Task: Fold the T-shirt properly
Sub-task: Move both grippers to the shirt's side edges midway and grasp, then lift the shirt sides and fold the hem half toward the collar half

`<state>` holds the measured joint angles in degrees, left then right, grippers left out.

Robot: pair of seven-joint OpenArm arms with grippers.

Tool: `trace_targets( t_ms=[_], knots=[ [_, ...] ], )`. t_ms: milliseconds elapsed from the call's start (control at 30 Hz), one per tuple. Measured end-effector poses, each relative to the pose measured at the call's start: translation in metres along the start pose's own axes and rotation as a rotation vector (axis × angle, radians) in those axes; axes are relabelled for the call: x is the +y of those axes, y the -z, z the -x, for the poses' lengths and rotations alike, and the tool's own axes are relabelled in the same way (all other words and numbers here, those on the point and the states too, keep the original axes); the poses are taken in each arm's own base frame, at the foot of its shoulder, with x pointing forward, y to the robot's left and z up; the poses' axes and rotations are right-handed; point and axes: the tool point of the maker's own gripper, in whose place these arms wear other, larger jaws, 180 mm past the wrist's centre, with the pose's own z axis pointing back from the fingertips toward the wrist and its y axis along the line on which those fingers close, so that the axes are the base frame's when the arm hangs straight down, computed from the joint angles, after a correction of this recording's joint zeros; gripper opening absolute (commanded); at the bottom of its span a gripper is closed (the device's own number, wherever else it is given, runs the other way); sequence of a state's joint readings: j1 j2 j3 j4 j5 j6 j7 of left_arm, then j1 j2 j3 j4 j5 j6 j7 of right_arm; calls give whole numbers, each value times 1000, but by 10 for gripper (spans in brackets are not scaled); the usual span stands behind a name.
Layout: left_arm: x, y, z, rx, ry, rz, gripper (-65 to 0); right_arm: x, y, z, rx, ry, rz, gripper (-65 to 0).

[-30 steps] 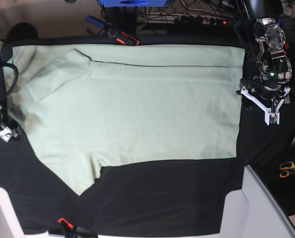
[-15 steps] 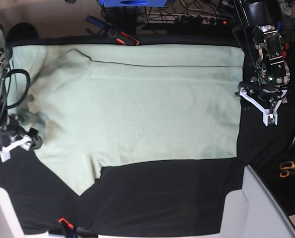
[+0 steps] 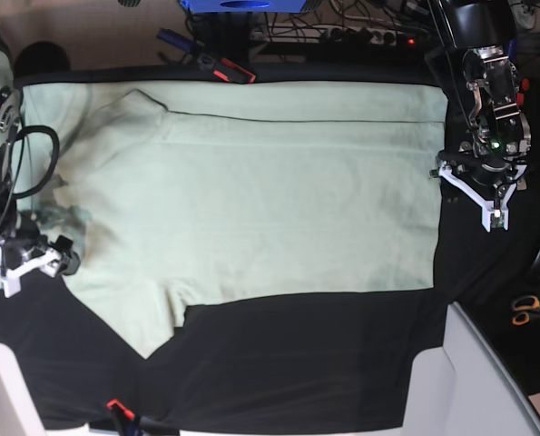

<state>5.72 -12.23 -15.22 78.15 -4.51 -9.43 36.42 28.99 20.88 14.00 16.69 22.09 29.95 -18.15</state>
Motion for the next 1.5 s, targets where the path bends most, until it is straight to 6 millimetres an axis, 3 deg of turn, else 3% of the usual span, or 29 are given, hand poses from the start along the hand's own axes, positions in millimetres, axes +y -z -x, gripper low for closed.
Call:
trace_targets(
  t_ms=[133, 267, 300, 467, 667, 900, 1233, 1500],
  knots=[
    [-1, 1, -4, -4, -4, 1, -171, 2, 2, 5, 5, 6, 1, -408],
    [-5, 9, -21, -29, -29, 9, -171, 5, 4, 13, 26, 4, -3, -622],
    [-9, 12, -23, -26, -42, 14, -171, 5, 4, 12, 24, 6, -3, -650],
    [-24, 28, -23, 10, -80, 44, -170, 4, 4, 12, 24, 6, -1, -650],
    [-41, 52, -47, 28, -145, 86, -163, 4, 4, 12, 25, 7, 1, -650],
    [-51, 68, -55, 71, -182, 109, 0, 4, 4, 12, 25, 7, 1, -650],
    [-68, 86, -72, 132, -226, 152, 0, 4, 4, 13, 28, 7, 1, -650],
    [-80, 94, -69, 170, -239, 177, -2, 3, 3, 13, 27, 7, 1, -650]
  ],
)
